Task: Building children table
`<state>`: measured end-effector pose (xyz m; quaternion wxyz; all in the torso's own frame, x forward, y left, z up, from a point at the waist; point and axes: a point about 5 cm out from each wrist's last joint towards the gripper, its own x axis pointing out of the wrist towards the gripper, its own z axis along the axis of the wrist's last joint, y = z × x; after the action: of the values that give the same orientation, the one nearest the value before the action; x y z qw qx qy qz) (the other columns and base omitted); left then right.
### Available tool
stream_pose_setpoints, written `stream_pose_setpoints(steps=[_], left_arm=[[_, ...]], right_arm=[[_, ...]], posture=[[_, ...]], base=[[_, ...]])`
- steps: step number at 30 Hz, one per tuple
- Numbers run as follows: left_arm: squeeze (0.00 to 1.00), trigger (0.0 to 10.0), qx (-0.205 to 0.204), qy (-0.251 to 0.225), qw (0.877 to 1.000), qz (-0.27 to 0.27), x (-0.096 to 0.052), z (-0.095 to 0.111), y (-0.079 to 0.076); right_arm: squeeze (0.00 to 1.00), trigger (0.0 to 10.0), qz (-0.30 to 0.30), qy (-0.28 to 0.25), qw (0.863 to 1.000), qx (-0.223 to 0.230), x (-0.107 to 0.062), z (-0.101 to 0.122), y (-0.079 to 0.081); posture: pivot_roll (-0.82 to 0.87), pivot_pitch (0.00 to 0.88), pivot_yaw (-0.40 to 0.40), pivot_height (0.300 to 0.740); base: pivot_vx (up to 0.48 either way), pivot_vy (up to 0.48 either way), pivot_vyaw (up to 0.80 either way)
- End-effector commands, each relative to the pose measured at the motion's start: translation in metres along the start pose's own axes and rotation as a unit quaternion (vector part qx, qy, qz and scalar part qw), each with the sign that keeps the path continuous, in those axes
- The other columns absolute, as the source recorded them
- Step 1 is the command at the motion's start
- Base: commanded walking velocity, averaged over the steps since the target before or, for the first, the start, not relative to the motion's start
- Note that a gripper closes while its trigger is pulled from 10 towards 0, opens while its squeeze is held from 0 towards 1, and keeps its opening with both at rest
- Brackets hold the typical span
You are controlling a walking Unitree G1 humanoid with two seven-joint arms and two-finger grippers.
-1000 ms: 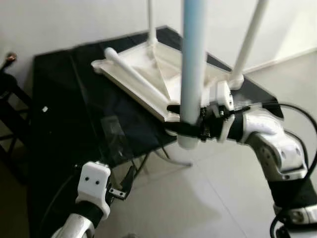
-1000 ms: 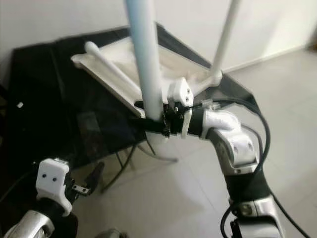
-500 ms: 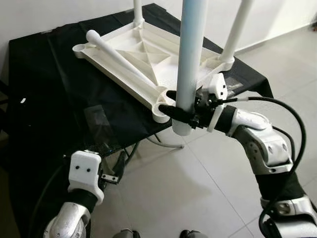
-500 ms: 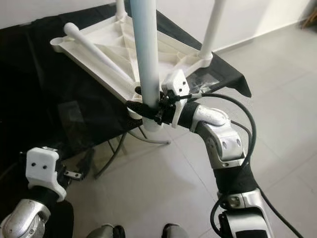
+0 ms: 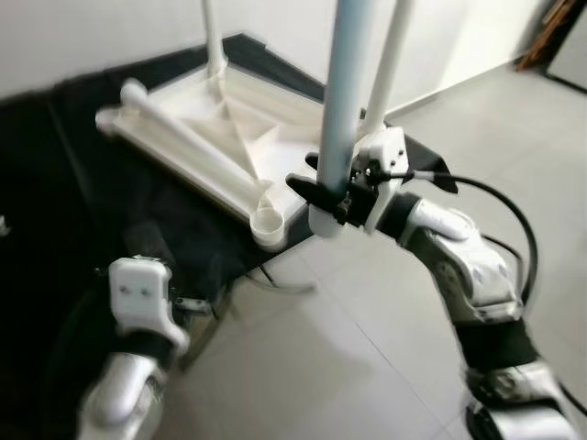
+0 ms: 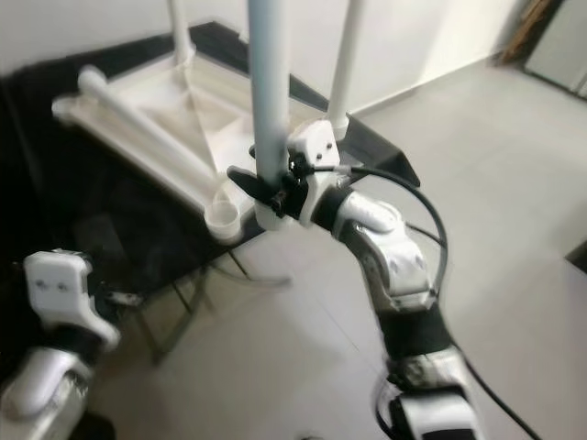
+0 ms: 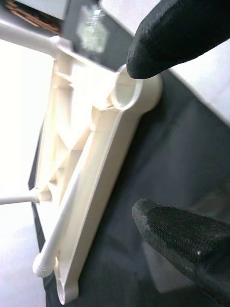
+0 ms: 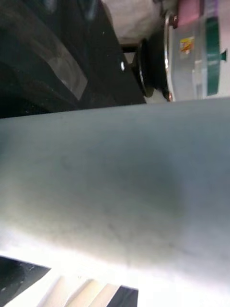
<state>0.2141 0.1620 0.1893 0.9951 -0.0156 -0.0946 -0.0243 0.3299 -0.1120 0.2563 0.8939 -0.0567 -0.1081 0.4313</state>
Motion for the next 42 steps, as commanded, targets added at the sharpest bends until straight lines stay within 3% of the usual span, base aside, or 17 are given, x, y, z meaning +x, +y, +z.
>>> stream_pose_setpoints(steps=[1,4,7,12,13,18,20,22,24,25,29,33,35,39,41,42], left_arm=[[0.00,10.0,-0.001,0.013,1.000,0.012,0.000,-0.006,0.005],[0.00,10.0,-0.003,0.009,1.000,0.011,0.002,-0.005,0.005],[0.00,10.0,-0.005,0.007,1.000,0.009,0.003,-0.005,0.004],[0.00,10.0,-0.006,0.005,1.000,0.008,0.005,-0.005,0.004],[0.00,10.0,-0.015,0.008,1.000,0.008,0.005,-0.006,0.004],[0.00,10.0,-0.023,0.023,0.999,0.001,0.003,-0.011,0.001],[0.00,10.0,-0.005,0.040,0.999,-0.010,-0.003,-0.017,-0.001],[0.00,10.0,-0.005,0.040,0.999,-0.010,-0.003,-0.017,-0.001],[0.00,10.0,0.028,0.064,0.997,-0.023,-0.014,-0.026,0.000],[0.00,10.0,0.028,0.064,0.997,-0.023,-0.014,-0.026,0.000],[0.00,10.0,0.039,0.088,0.995,-0.026,-0.027,-0.034,0.001],[0.00,10.0,0.035,0.089,0.995,-0.024,-0.028,-0.034,0.001],[0.00,10.0,0.012,0.079,0.997,-0.016,-0.031,-0.026,0.005],[0.00,10.0,0.012,0.068,0.997,-0.020,-0.034,-0.019,0.005],[0.00,10.0,0.015,0.064,0.998,-0.025,-0.034,-0.017,0.005],[0.00,10.0,0.024,0.059,0.997,-0.036,-0.035,-0.013,0.004]], right_arm=[[0.00,10.0,0.030,-0.020,0.999,-0.014,0.003,0.004,0.009],[0.00,10.0,0.038,-0.027,0.999,-0.027,0.003,0.006,0.011],[0.00,10.0,0.042,-0.038,0.998,-0.006,0.004,0.009,0.011],[0.00,10.0,0.041,-0.052,0.998,-0.009,0.002,0.014,0.009],[0.00,10.0,0.028,-0.003,0.999,-0.036,0.004,0.006,0.007],[0.00,10.0,0.042,0.006,0.998,-0.045,0.002,0.004,0.007],[0.00,10.0,0.090,0.020,0.995,-0.039,-0.003,0.000,0.013],[0.00,10.0,0.090,0.020,0.995,-0.039,-0.003,0.000,0.013],[0.00,10.0,0.174,0.022,0.985,-0.012,-0.017,0.001,0.024],[0.00,10.0,0.174,0.022,0.985,-0.012,-0.017,0.001,0.024],[0.00,10.0,0.266,0.008,0.963,0.052,-0.042,0.007,0.021],[0.00,10.0,0.273,0.006,0.960,0.061,-0.044,0.008,0.020],[0.00,10.0,0.312,0.022,0.948,0.064,-0.056,0.001,0.017],[0.00,10.0,0.316,0.041,0.946,0.058,-0.062,-0.008,0.012],[0.00,10.0,0.317,0.051,0.946,0.053,-0.064,-0.011,0.011],[0.00,10.0,0.318,0.074,0.945,0.022,-0.065,-0.015,0.006]], posture=[[-0.02,0.130,-0.029,0.740],[-0.02,0.125,-0.030,0.740],[-0.02,0.117,-0.030,0.740],[-0.02,0.114,-0.031,0.740],[-0.02,0.116,-0.029,0.740],[-0.02,0.119,-0.029,0.740],[-0.02,0.135,-0.027,0.740],[-0.02,0.135,-0.027,0.740],[-0.02,0.164,-0.025,0.740],[-0.02,0.164,-0.025,0.740],[-0.02,0.203,-0.019,0.740],[-0.02,0.203,-0.019,0.740],[-0.01,0.293,0.000,0.740],[0.00,0.327,0.017,0.740],[0.01,0.346,0.028,0.740],[0.02,0.377,0.051,0.740]], base=[[0.349,0.000,0.80],[0.349,0.000,0.80],[0.351,0.000,0.00],[0.349,0.000,0.48],[0.296,0.000,0.00],[0.059,0.000,0.00],[0.000,0.000,0.00],[0.000,0.000,0.00],[0.000,0.000,0.00],[0.000,0.000,0.00],[0.000,0.000,0.00],[0.000,0.000,0.00],[0.000,0.000,0.00],[0.000,0.000,0.00],[0.000,0.000,0.00],[0.000,0.000,0.00]])
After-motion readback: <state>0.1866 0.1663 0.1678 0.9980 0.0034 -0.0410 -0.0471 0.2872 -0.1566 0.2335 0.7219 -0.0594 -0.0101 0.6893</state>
